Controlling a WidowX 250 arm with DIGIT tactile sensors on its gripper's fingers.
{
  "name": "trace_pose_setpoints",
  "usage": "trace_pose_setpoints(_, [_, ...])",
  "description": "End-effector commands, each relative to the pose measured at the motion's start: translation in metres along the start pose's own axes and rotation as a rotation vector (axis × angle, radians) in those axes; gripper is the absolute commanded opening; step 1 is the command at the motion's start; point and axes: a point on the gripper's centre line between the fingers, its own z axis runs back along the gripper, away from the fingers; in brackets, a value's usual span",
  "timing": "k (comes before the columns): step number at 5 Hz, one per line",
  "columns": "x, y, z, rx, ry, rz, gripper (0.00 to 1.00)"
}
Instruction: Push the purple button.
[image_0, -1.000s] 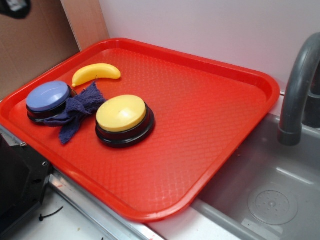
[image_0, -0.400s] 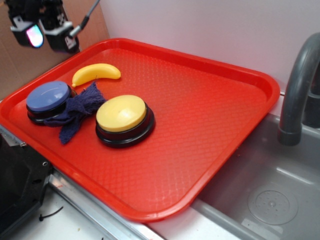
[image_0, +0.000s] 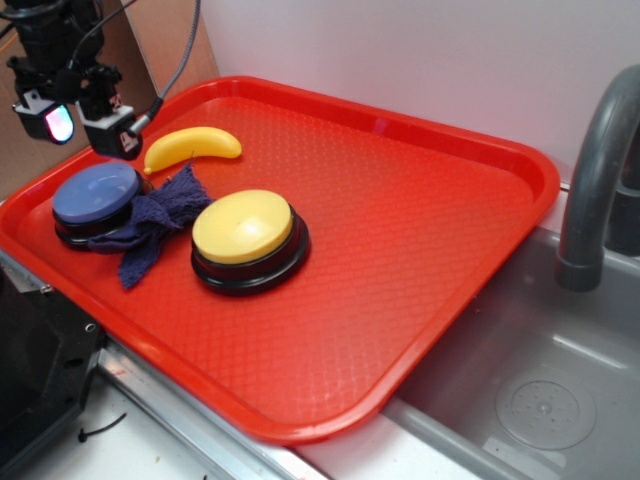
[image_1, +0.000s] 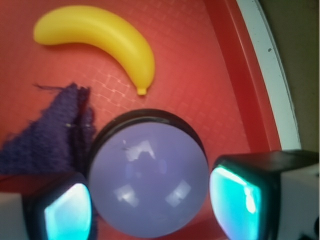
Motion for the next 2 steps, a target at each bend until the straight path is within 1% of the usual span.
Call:
trace_pose_setpoints(1, [0.0024, -0.0037, -0.0194, 0.064, -0.038, -0.036, 1.0])
trace_pose_setpoints(2, [0.0009, -0.0009, -0.0213, 0.034, -0.045, -0.042, 1.0])
